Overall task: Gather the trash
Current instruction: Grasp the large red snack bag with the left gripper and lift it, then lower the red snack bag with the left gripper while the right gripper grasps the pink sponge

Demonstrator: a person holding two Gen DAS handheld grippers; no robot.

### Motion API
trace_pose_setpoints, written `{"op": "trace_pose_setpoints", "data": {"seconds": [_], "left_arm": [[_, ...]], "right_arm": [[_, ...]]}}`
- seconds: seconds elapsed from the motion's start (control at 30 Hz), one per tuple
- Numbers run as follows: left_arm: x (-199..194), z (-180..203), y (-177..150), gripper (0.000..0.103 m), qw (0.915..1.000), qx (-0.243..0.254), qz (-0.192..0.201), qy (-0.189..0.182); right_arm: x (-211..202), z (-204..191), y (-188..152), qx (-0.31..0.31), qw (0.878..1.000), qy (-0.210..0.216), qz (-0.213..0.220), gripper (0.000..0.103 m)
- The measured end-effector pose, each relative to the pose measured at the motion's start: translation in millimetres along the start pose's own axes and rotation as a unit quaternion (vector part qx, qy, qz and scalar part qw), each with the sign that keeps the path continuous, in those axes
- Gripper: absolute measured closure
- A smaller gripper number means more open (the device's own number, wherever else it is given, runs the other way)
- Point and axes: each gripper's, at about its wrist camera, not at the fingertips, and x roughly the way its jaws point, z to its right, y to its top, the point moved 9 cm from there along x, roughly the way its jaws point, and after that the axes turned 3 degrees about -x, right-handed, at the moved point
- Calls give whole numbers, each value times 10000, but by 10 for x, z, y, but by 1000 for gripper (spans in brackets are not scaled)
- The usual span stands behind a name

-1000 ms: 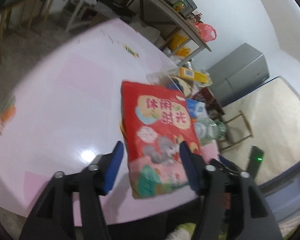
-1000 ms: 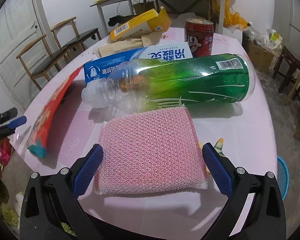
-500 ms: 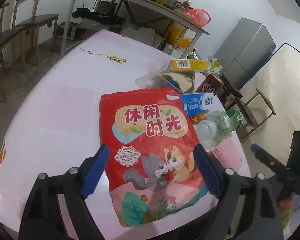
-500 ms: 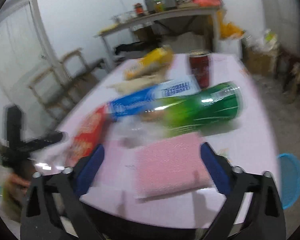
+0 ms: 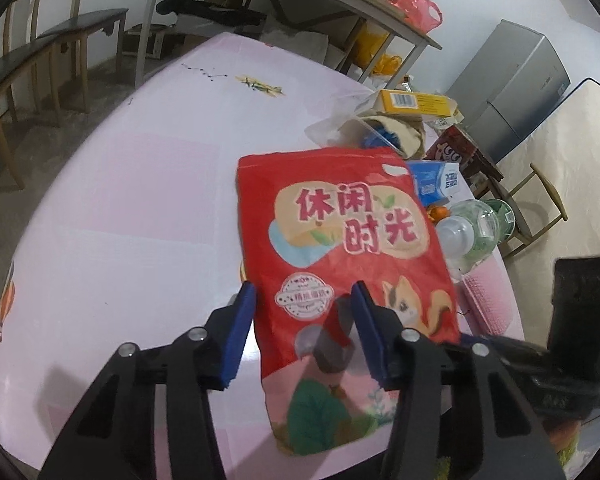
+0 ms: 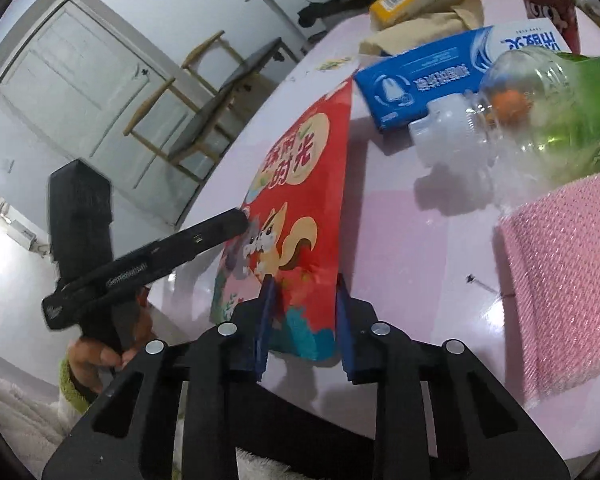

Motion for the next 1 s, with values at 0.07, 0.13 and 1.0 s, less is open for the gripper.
{"op": "trace_pose_setpoints", "data": {"seconds": [0.07, 0.13, 1.0], "left_arm": [[0, -6, 20, 55, 10000, -17, 7, 4], [-6, 12, 43, 55, 10000, -16, 33, -14], [187, 1044, -757, 9, 9646, 2532, -467, 570]], "right_arm": [[-34, -76, -40, -182, 9998, -45, 27, 80], [-50, -107, -104, -284, 9996, -78, -11, 80], [-1315, 1355, 146, 482, 9632, -2369, 1175, 8]]}}
